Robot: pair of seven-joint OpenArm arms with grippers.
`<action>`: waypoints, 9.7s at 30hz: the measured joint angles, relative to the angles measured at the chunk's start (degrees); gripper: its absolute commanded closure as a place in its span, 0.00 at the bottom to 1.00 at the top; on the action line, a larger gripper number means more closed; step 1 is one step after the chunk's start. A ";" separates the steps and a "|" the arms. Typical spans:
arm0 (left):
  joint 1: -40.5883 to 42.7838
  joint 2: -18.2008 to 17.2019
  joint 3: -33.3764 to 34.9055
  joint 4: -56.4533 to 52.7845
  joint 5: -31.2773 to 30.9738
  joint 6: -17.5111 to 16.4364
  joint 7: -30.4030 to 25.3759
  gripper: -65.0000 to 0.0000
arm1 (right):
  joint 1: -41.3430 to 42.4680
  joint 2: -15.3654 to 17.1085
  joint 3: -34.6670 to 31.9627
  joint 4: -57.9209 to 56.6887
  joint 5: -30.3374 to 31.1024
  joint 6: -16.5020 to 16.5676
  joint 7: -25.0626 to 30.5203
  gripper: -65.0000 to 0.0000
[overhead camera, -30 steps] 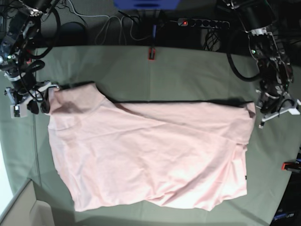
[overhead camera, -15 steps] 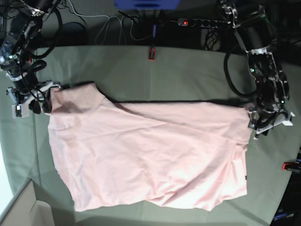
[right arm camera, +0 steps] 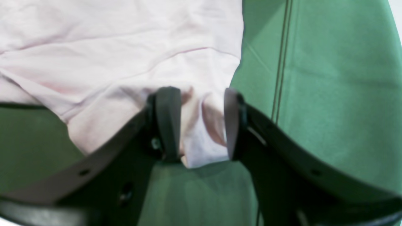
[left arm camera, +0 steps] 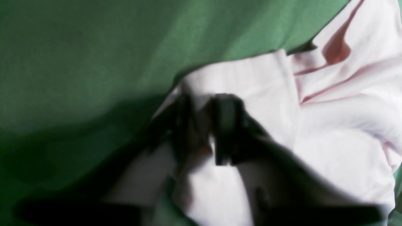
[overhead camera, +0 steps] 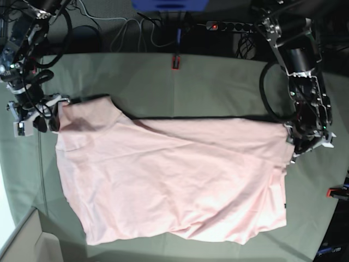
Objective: Layout the t-shirt on the table in an organized manner, then fold the t-shirt properly
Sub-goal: 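Pull the t-shirt corner outward with the left gripper to smooth it, then hold the t-shirt corners with both grippers, keeping it taut, then release the corner and lower the left gripper onto the shirt body, then grasp the pink fabric with the left gripper and drag it away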
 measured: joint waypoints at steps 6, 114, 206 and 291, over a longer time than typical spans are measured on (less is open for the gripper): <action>0.09 -0.09 0.00 0.68 0.07 0.00 0.31 1.00 | 0.31 -0.02 0.00 0.00 0.00 -0.02 0.00 0.64; 13.77 -0.79 -4.81 9.97 6.38 -24.00 8.66 1.00 | 0.90 0.96 0.11 -4.26 -0.11 -0.02 0.02 0.64; 0.02 -17.44 45.86 12.87 25.81 -60.04 21.20 0.35 | 0.44 0.94 0.13 -4.26 -0.13 -0.02 0.15 0.64; 37.03 -12.26 32.20 52.00 25.24 -59.58 36.52 0.96 | -0.72 1.05 0.52 -4.26 -0.13 0.00 0.15 0.64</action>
